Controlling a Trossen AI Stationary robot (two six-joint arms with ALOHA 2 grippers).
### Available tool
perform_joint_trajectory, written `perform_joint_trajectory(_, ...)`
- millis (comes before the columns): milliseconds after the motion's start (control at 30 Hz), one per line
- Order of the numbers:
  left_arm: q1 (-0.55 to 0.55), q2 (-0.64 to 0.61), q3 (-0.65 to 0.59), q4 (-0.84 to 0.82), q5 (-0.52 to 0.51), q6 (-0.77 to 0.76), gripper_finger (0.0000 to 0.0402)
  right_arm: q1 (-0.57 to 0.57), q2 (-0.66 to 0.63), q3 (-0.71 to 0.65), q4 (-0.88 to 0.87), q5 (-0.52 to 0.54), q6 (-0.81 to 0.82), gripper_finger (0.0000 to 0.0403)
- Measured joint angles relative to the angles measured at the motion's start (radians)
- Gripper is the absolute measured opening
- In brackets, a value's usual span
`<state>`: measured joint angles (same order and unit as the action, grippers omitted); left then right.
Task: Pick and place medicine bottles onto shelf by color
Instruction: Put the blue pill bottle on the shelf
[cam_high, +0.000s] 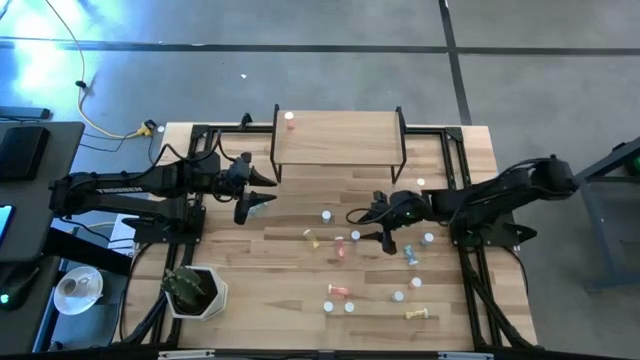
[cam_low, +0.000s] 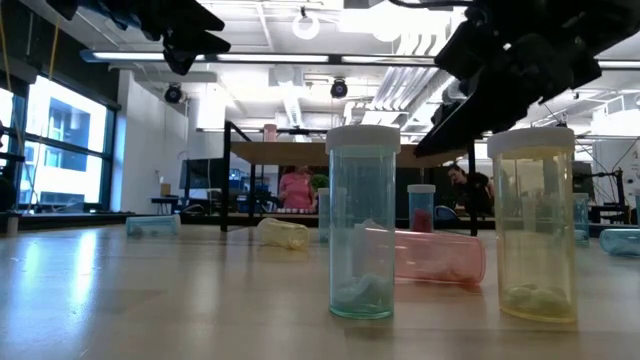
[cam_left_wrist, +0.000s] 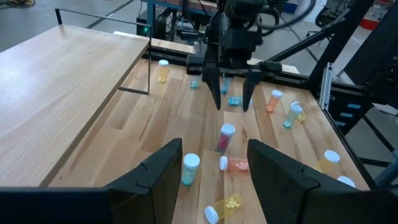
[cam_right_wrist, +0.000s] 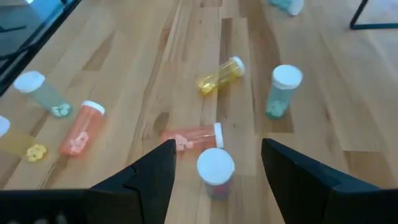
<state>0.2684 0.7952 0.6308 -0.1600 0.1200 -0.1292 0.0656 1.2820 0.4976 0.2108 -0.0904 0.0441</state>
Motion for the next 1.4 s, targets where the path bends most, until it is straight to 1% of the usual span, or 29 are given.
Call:
perform_joint_trajectory(367,0.0,0.0,0.0,0.0,0.0,-0.017,0.0172,0.003,0.143,0.0,0.091,-0.001,0.008,0.0227)
perform_joint_trajectory(433,0.0,0.0,0.0,0.0,0.0,-0.017,0.0172,0.003,0.165,0.0,0.115,-0.019,0.008,0.0227)
perform_joint_trajectory(833,0.0,0.0,0.0,0.0,0.0,-0.017,0.0172,0.003,0.225,-0.001,0.154,-0.043,0.008,0.0224)
perform_joint_trajectory(933,0.0,0.0,0.0,0.0,0.0,-0.017,0.0172,0.003,0.239,-0.001,0.154,-0.043,0.008,0.0211)
perform_joint_trajectory(1233,0.0,0.0,0.0,0.0,0.0,-0.017,0.0172,0.003,0.25,-0.001,0.161,-0.043,0.027,0.015)
perform_joint_trajectory(1400,0.0,0.0,0.0,0.0,0.0,-0.017,0.0172,0.003,0.249,-0.001,0.161,-0.043,0.027,0.0129)
